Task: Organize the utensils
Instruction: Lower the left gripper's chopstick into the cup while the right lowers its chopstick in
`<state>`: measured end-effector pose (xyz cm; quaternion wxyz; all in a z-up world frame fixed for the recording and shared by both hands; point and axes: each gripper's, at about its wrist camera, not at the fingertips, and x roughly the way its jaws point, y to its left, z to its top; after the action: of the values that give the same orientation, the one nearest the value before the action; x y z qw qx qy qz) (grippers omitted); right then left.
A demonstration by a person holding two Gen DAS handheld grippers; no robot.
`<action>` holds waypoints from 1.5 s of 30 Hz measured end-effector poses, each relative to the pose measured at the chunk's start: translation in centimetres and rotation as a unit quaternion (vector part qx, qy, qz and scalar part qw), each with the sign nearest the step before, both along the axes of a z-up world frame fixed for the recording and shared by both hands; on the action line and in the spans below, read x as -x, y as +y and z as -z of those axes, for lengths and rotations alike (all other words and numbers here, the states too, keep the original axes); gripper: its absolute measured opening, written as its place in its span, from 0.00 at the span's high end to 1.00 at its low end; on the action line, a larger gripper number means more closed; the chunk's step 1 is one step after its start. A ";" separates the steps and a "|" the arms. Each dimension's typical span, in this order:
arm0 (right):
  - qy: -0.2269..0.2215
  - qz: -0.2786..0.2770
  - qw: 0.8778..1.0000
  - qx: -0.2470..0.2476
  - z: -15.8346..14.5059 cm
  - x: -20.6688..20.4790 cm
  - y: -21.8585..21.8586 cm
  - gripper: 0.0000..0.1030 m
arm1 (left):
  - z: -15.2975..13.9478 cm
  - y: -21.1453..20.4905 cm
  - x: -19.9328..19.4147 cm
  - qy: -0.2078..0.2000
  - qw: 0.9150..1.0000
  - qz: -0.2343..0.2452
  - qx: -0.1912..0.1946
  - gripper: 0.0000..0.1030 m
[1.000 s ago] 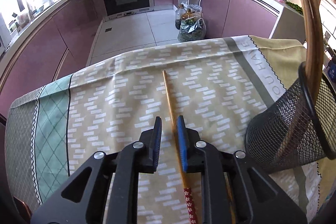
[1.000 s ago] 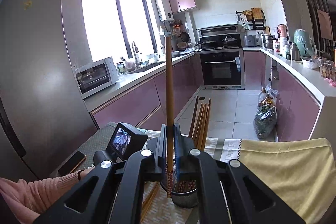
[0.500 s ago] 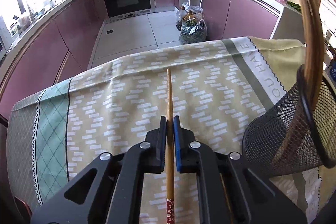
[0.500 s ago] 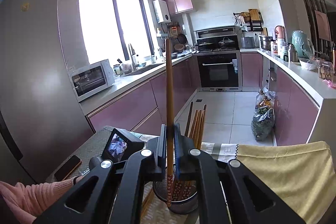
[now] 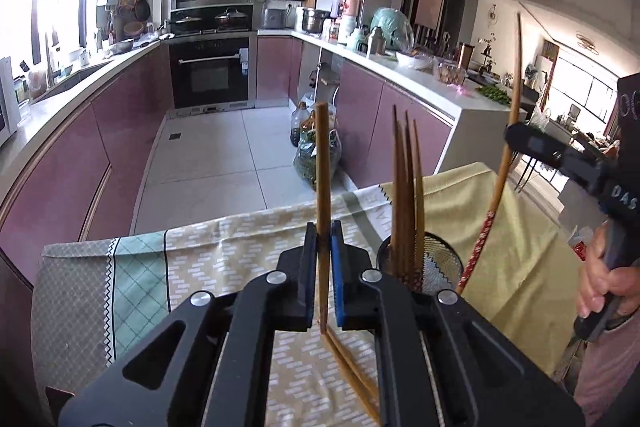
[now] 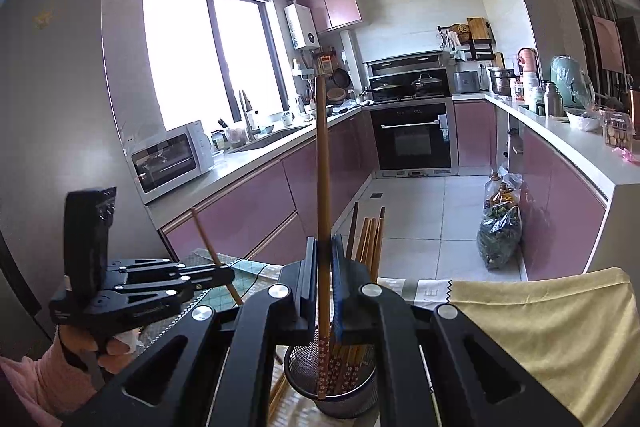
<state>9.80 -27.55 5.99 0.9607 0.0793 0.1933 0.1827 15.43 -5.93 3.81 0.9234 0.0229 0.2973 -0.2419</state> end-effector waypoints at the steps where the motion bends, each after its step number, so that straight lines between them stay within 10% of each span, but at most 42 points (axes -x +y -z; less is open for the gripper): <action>1: -0.001 0.001 1.000 -0.001 0.0 -0.1 0.0 0.94 | -0.7 0.1 0.3 -0.006 1.000 0.002 0.008 0.93; 18: 0.032 0.012 0.999 -0.003 2.3 -2.0 0.2 0.94 | -8.4 -1.9 4.1 -0.068 0.994 0.057 0.063 0.93; 36: 0.119 0.013 0.993 0.003 6.5 -5.0 1.2 0.92 | 1.7 -7.4 -4.1 0.103 0.992 0.069 -0.021 0.92; 45: 0.108 0.005 0.994 -0.006 6.3 -3.5 0.8 0.83 | 3.5 -6.0 -3.5 0.088 0.995 0.044 -0.005 0.87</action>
<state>13.28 -26.75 -0.35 0.9346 0.1059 0.2946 0.1691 18.92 -11.89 0.32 0.8818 0.0194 0.3777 -0.2817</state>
